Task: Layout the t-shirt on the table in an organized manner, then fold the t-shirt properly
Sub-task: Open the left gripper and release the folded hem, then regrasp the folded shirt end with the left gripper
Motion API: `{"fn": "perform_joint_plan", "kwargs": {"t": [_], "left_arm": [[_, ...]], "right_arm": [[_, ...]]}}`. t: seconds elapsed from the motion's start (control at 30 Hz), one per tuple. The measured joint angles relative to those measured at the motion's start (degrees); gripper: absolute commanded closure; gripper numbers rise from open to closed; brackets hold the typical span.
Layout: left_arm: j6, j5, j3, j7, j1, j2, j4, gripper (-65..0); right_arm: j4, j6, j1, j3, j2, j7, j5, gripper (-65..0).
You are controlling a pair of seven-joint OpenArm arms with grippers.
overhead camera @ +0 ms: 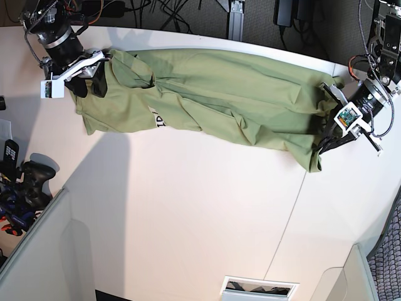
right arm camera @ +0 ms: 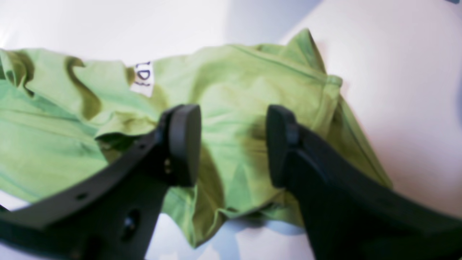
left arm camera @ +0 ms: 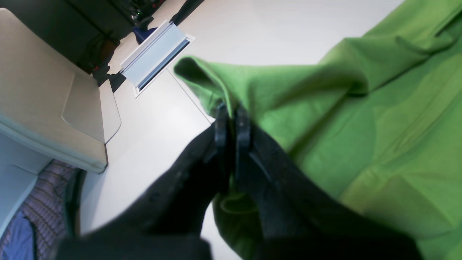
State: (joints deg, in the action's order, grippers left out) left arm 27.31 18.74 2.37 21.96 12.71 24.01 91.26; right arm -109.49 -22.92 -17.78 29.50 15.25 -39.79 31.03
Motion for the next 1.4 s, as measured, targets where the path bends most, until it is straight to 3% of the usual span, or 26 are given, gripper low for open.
{"fn": "perform_joint_plan", "kwargs": {"t": [0.2, 0.33, 0.47, 0.53, 0.87, 1.1, 1.17, 1.3, 1.4], "left_arm": [[0.33, 0.24, 0.04, -0.17, 3.65, 0.96, 0.94, 0.0], [3.65, 0.17, 0.04, -0.02, 4.87, 1.73, 3.65, 0.0], [5.86, 0.31, 0.04, -0.66, 4.98, 2.21, 4.0, -11.7], [5.97, 0.59, 0.02, -1.57, 5.05, 2.78, 3.98, -14.5], [7.67, 0.87, 1.33, -1.57, 8.76, 3.78, 4.0, -15.4], [8.59, -6.73, 11.56, -1.6, 8.7, 3.78, 7.65, -15.4], [11.91, -12.09, 15.1, -1.62, 8.7, 3.8, 8.55, -15.4], [11.89, -24.13, 17.05, -1.99, 8.66, 3.32, 8.76, -15.4], [12.13, -29.81, 16.76, -13.35, 6.05, 0.33, 8.55, -14.3]], "right_arm": [[0.0, 0.0, 0.0, 0.0, -0.02, 2.01, 0.0, -29.5], [0.02, 0.0, 0.66, 0.0, 0.0, 2.08, 0.0, -29.5], [0.0, 0.0, 0.96, 0.0, 0.0, 2.25, 0.11, -29.5], [0.0, 0.0, 0.96, 0.0, 0.0, 2.25, 0.2, -29.5], [0.02, 0.0, 0.96, 0.02, 0.0, 2.25, 0.24, -29.5], [0.0, 0.0, 0.96, 0.0, 0.11, 2.27, 0.22, -29.5], [0.0, 0.0, 0.96, 0.0, 0.13, 2.27, 0.22, -29.5], [0.02, 0.0, 1.86, 0.0, 0.13, 2.29, 0.26, -29.5], [0.02, -0.02, 3.3, 0.0, 0.15, 2.29, 0.68, -29.3]]}}
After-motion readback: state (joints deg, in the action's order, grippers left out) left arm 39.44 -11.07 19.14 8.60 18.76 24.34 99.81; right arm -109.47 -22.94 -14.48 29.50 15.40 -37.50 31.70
